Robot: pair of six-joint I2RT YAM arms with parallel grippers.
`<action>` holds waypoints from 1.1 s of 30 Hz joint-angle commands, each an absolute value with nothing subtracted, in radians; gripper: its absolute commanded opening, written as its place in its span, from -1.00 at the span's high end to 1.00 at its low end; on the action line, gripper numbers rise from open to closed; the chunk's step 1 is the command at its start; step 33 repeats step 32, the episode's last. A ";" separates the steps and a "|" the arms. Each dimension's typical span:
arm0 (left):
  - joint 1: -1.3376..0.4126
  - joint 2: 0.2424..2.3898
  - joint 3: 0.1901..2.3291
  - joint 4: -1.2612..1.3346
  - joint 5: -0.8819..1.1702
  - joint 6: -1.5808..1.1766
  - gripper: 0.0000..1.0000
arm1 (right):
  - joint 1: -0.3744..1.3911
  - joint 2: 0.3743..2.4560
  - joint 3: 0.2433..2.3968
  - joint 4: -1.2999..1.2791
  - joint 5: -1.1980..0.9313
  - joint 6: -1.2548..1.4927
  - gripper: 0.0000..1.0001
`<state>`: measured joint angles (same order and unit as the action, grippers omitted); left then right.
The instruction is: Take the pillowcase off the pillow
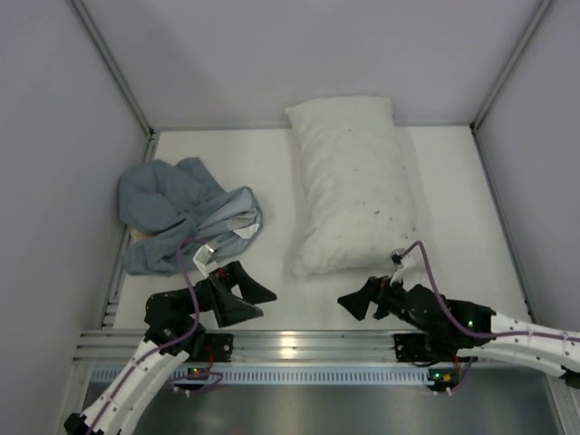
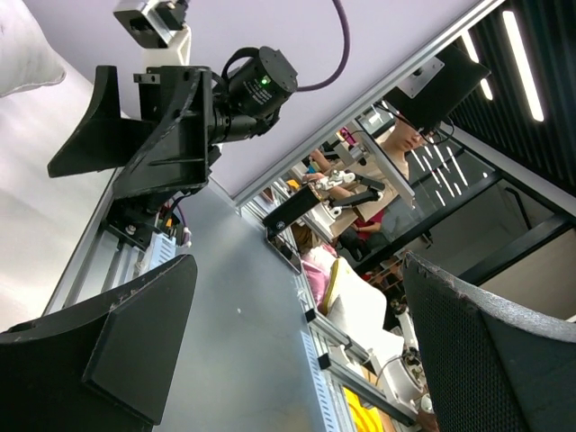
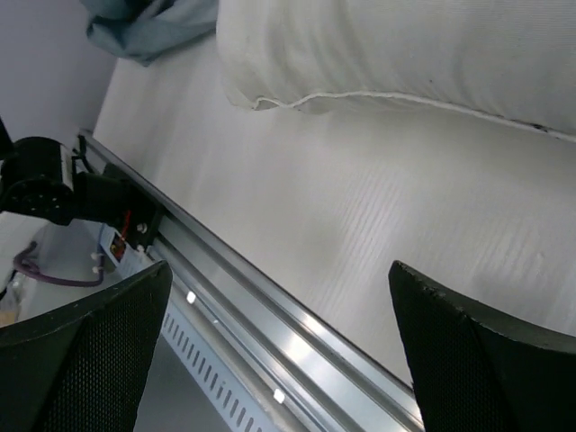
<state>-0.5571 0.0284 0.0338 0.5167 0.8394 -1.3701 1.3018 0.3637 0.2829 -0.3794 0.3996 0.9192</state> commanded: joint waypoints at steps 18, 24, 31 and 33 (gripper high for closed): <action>-0.560 0.021 -0.144 0.456 0.737 -1.341 -0.98 | 1.321 -0.110 -0.089 -0.130 0.618 0.848 -0.99; -0.560 0.026 -0.132 0.226 0.621 -1.238 -0.98 | 1.321 -0.106 -0.144 -0.094 0.603 0.884 -0.99; -0.560 0.025 -0.127 0.124 0.572 -1.229 -0.98 | 1.321 -0.115 -0.146 -0.123 0.627 0.897 -0.99; -0.560 0.025 -0.126 0.101 0.560 -1.226 -0.98 | 1.321 -0.115 -0.146 -0.118 0.629 0.896 -0.99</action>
